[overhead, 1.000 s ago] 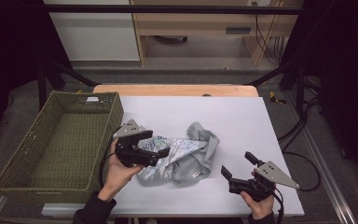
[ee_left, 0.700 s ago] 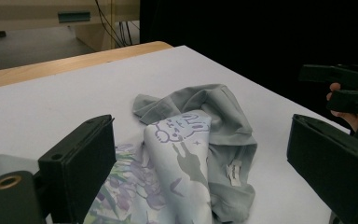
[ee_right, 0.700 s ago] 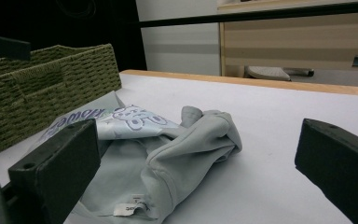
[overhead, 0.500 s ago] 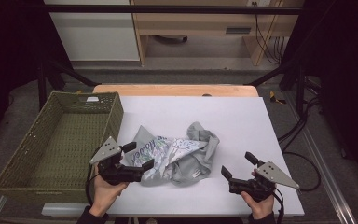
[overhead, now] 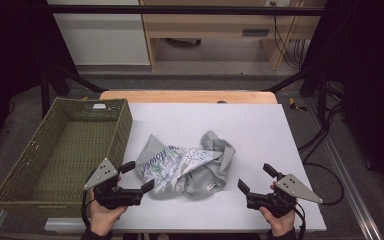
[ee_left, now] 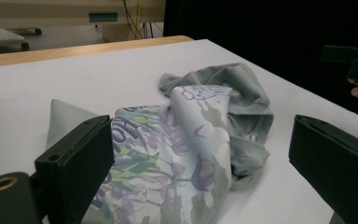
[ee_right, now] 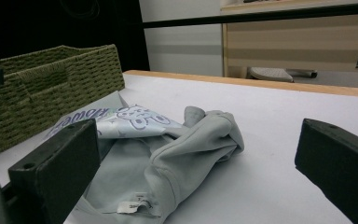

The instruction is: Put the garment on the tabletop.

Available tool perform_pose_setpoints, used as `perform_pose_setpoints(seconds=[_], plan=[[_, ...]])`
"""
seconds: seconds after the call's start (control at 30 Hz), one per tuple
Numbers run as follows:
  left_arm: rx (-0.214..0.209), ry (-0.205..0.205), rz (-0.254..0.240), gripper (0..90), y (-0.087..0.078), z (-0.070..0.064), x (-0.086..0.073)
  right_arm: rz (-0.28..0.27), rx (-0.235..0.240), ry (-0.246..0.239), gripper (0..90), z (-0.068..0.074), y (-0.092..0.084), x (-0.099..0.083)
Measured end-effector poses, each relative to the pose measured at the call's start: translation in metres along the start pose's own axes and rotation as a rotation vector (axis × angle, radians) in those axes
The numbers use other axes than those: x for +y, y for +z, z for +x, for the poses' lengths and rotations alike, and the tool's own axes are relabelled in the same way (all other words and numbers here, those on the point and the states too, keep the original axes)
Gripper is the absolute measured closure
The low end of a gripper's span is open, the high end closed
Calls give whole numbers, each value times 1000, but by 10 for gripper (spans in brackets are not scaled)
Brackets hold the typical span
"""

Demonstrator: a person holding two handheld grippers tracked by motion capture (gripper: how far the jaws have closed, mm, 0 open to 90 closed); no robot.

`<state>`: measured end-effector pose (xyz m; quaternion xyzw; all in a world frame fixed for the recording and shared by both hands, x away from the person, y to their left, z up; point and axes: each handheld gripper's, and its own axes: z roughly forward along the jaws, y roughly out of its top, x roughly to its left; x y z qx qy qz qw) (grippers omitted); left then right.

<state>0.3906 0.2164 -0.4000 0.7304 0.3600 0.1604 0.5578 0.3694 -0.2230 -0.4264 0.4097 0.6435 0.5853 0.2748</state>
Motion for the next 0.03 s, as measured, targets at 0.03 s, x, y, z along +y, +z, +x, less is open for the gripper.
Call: perform_pose_setpoints(seconds=[0.03], plan=[[3,-5,7,53,0,1,-1,-1,-5,4,3,0,0,0]])
